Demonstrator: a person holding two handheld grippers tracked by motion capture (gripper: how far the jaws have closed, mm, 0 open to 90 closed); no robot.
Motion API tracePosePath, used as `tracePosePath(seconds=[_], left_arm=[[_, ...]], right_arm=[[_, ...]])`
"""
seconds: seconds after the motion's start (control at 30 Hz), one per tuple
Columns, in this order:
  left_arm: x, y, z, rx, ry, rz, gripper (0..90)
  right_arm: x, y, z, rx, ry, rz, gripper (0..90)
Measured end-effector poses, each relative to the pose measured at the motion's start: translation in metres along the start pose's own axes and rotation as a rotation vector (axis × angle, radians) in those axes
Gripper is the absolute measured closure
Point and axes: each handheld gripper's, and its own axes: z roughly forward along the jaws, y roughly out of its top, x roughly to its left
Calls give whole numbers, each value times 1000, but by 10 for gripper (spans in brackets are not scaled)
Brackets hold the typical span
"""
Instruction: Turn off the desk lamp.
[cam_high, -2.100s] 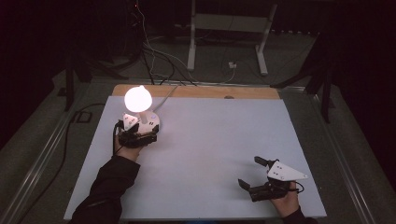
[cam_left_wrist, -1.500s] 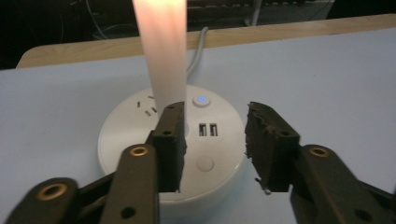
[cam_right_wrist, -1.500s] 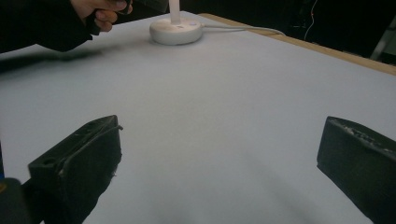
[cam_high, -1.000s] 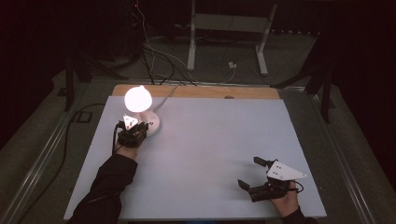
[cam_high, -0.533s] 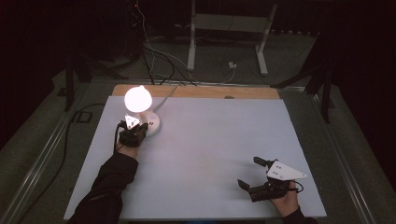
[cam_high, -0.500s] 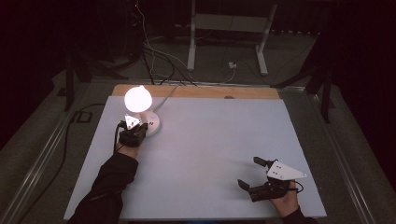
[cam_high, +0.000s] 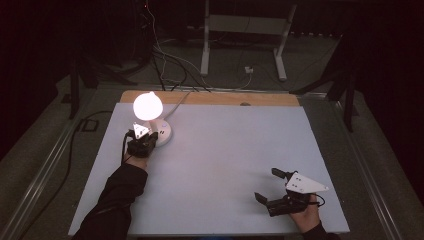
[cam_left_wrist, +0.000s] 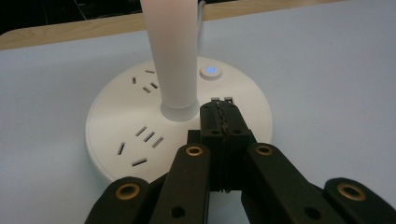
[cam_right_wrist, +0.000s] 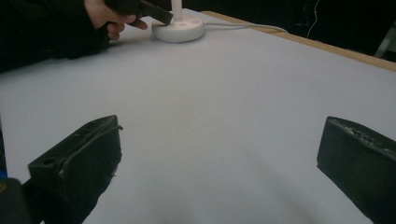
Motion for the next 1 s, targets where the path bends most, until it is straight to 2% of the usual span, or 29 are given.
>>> tracePosePath(seconds=[0.13,0.37,0.5,0.63,0.77,1.0], left_arm=[[-2,1,0,11,16,23,900],[-2,-1,0,1,20,21,900],[-3,1,-1,2,5,20,900],[-1,13,-13,-45,-2,-12,900],[0,19,-21,-71,-1,-4,900],[-2,20,-21,-66,-14,2,900]], right_arm=[[0,0,0,3,1,-2,0],[1,0,1,9,3,-5,0],[1,-1,2,15,4,-4,0],[0,-1,1,6,1,1,0],[0,-1,1,8,1,0,0],[1,0,1,8,1,0,0]])
